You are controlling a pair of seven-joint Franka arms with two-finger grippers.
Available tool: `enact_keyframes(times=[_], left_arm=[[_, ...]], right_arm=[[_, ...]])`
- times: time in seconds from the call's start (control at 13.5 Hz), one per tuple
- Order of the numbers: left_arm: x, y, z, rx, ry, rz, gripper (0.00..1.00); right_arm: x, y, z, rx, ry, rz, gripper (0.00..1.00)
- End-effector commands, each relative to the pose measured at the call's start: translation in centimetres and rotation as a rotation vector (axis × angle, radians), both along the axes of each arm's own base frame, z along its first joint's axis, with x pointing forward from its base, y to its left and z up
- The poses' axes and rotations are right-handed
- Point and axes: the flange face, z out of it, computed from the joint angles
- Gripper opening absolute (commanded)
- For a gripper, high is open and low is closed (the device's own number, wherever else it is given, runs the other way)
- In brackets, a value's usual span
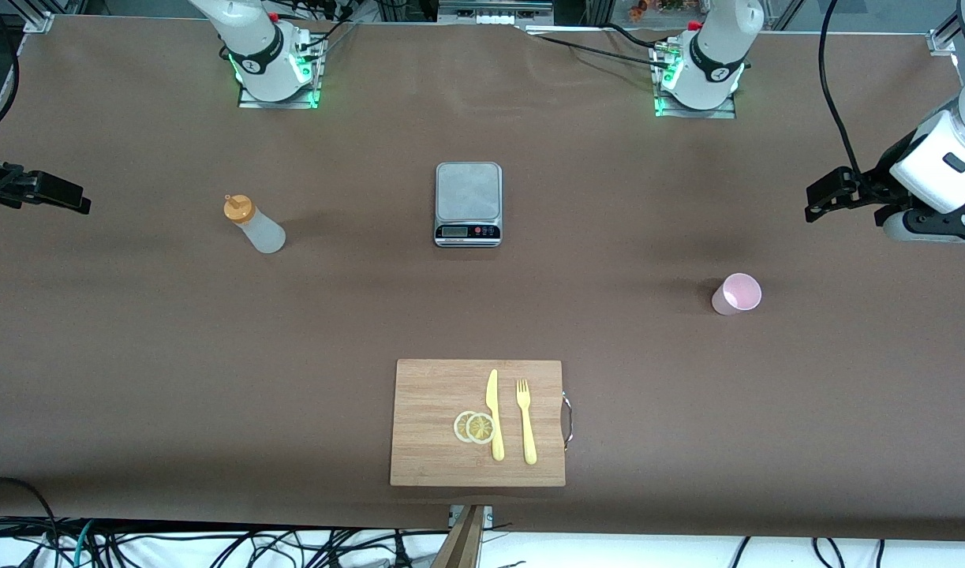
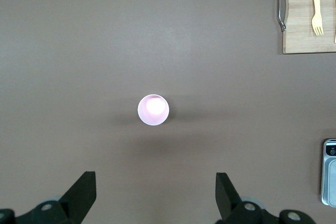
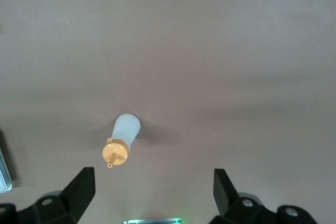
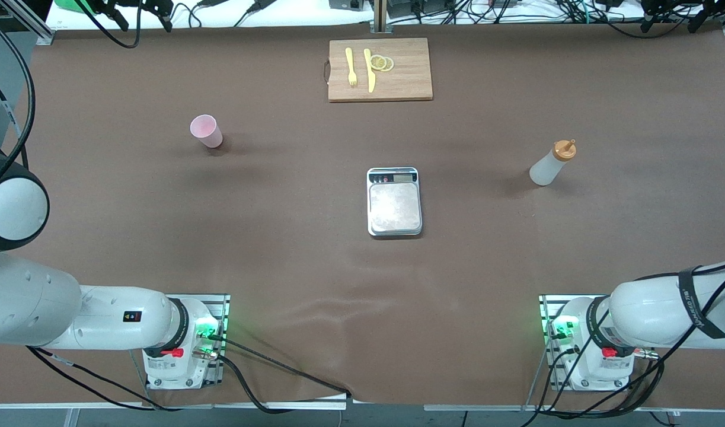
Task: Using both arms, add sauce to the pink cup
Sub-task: 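Reach the left gripper down to the pink cup and grasp it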
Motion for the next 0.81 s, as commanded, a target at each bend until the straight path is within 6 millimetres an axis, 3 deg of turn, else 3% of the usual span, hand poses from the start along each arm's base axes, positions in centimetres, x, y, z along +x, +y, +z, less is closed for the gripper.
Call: enact_keyframes(times=[0.0, 0.37, 0.52, 0.74], left_arm=[[0.1, 0.1, -0.3, -0.007, 0.017, 0.016, 1.00], [3.7, 2.7, -8.4, 0.012, 0.138, 0.079, 1.00], [5.7, 5.1, -12.0, 0.049, 0.107, 0.096, 1.00], [6.3, 6.6, -19.5, 0.046, 0.063, 0.098, 1.00]], right_arm=[[0.3, -0.1, 0.6, 0.016, -0.012, -0.005, 1.00], [0.4, 0.0, 0.1, 0.016, -0.008, -0.008, 1.00], [0.7, 0.1, -0.7, 0.020, 0.004, -0.010, 1.00], [1.0, 0.1, -1.0, 0.021, 0.000, -0.011, 1.00]])
